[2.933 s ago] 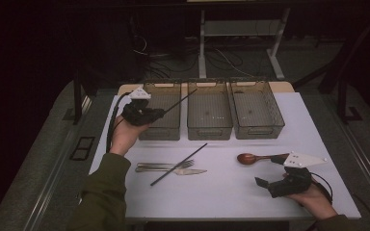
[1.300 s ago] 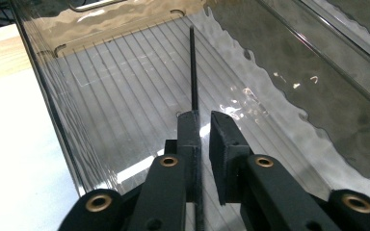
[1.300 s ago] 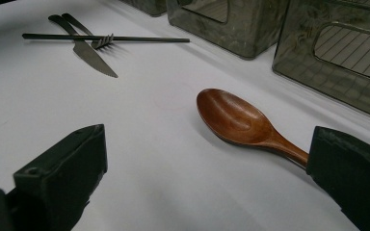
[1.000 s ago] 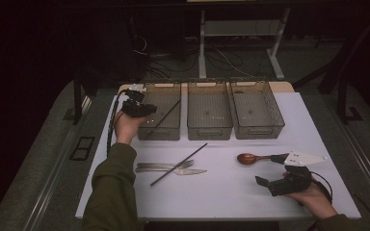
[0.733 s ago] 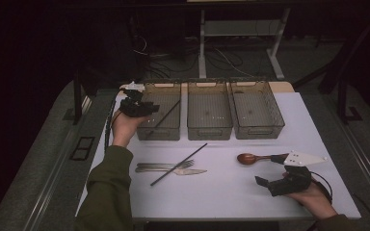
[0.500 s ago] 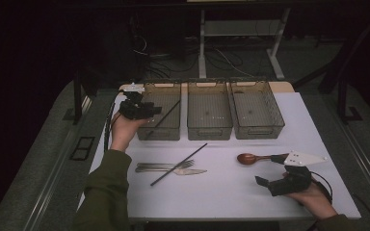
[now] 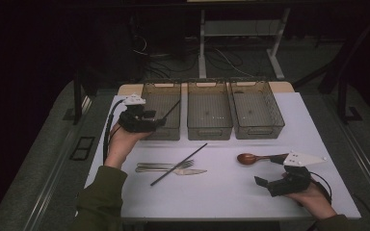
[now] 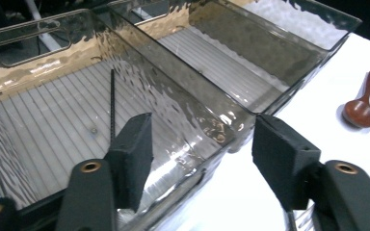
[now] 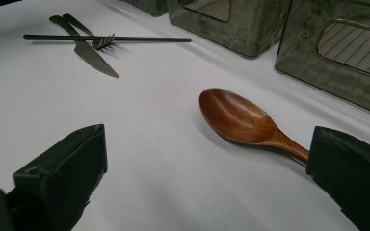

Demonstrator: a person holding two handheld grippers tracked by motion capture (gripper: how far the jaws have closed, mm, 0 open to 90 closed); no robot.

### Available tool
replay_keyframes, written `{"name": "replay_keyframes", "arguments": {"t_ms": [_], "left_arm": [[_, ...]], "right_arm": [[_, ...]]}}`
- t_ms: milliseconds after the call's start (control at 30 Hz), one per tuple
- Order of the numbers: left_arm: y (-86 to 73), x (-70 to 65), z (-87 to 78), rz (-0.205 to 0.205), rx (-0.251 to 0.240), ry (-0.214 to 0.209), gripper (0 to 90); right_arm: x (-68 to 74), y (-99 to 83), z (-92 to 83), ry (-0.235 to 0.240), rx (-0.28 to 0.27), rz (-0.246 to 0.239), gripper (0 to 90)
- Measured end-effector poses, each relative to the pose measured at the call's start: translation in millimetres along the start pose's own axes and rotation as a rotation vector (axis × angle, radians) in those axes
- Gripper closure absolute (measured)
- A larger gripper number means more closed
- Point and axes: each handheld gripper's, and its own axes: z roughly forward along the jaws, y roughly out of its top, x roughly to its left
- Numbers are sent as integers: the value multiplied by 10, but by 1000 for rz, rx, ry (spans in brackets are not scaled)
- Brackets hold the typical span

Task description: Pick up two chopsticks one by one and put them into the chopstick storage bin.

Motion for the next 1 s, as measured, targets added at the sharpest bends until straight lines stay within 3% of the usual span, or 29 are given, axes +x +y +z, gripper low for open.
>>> {"name": "replay_keyframes", "arguments": {"t_ms": [300, 533, 1000], "left_arm": [[-168, -228, -58, 35, 0, -36, 325], [-346, -366, -52, 35, 1, -73, 315], [-677, -607, -15, 41, 20, -86, 316]], "right_arm": [[10, -3, 12, 4, -5, 10, 1], [-1, -5, 42, 10, -14, 15, 1], [1, 0, 17, 13, -16, 23, 1]]}}
